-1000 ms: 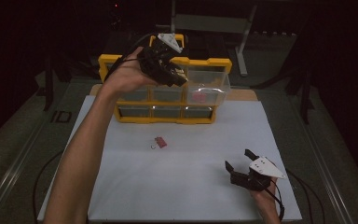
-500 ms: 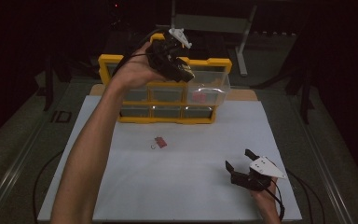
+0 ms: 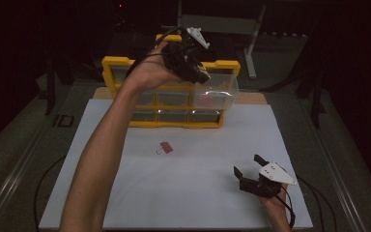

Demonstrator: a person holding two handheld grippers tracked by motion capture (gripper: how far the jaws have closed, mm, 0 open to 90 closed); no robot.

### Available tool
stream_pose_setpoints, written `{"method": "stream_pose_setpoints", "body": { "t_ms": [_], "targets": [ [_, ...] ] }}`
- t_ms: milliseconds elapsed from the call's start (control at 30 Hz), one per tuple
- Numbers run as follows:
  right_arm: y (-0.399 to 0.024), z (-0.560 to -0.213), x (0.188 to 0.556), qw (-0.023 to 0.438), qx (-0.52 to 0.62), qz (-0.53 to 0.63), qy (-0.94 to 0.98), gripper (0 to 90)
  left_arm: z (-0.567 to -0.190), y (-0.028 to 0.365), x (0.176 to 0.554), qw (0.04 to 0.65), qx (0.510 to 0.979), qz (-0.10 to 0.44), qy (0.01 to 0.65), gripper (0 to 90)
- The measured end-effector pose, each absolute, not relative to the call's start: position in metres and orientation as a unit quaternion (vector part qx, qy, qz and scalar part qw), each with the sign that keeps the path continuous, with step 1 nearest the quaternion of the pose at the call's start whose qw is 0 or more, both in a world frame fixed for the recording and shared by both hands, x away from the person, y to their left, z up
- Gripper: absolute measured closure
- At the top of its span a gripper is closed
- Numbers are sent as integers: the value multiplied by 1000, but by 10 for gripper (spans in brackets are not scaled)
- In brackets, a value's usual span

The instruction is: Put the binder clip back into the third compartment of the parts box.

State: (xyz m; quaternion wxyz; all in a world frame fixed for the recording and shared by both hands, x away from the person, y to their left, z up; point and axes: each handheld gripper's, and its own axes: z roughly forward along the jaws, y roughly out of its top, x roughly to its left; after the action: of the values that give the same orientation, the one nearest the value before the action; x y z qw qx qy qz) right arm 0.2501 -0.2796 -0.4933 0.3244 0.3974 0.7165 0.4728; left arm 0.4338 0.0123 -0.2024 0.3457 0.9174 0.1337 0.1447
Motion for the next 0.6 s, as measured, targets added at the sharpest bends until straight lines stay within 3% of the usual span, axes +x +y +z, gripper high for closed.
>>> {"method": "stream_pose_setpoints", "body": {
  "t_ms": [600],
  "targets": [
    [-280, -493, 250, 325, 397, 473, 716, 124, -206, -10, 438, 349, 916, 142, 137, 501]
  ]
}}
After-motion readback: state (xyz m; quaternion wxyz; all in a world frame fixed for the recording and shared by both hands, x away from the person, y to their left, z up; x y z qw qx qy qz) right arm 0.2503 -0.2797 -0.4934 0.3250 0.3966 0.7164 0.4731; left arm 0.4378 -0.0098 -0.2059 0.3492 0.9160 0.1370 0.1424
